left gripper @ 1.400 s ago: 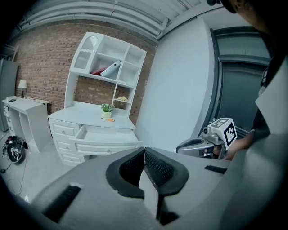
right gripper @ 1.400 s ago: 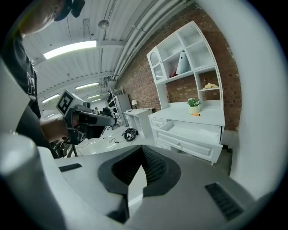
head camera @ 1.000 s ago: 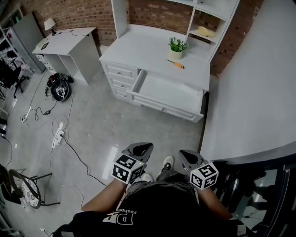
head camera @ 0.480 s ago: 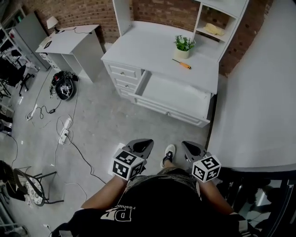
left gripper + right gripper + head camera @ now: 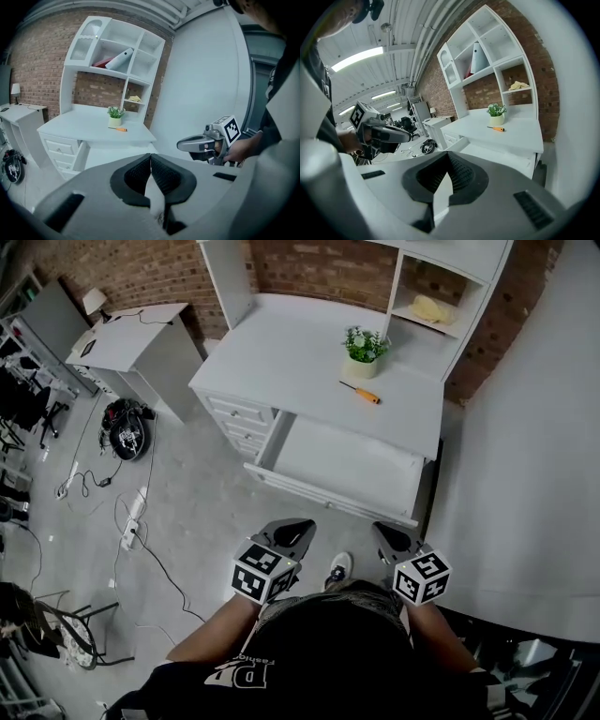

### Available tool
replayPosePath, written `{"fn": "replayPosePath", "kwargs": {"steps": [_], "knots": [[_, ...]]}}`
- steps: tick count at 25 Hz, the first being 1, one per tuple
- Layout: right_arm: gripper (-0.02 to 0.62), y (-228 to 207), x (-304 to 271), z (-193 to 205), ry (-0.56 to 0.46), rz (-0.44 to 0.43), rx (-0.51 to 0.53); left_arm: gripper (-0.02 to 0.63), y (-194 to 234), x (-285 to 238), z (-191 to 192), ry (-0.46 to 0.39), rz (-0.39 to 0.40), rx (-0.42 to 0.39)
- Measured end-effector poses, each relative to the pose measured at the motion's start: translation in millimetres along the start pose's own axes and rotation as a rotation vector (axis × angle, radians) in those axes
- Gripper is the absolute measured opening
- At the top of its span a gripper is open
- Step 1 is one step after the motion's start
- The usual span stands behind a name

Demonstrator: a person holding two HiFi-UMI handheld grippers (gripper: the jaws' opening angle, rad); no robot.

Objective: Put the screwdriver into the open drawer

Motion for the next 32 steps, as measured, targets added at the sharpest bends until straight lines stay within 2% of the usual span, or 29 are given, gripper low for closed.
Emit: {"fn": "replayPosePath", "kwargs": {"steps": [8, 12, 19, 25, 32], "knots": [[0.003, -71, -37, -30, 0.007, -0.039, -0.004, 0.018, 25, -61, -38, -0.003, -0.034, 0.037], [0.004, -89, -50, -36, 0.011, -0.067, 0.002, 0.018, 34, -76, -48, -0.012, -0.056, 0.086], [0.005, -106, -65, -35, 0.037, -0.074, -0.016, 0.018, 44, -83, -44, 0.031, -0.089, 0.089], [0.004, -112, -76, -43, 0.027, -0.046, -0.003, 0.018, 61, -100, -53, 0.035, -0.054, 0.077], [0.003, -120, -87, -61, 0.031, 0.039, 0.019, 0.018, 90, -127, -89, 0.001, 0.015, 0.013]]}}
Point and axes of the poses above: the fingertips, and each gripper's own axes: x backward along the fingers, y to its left, z out of its underside, the point moved 8 cm from there along x, backward along the fingers, and after that the axes turned 4 degrees about -y, right-handed, at the moved point
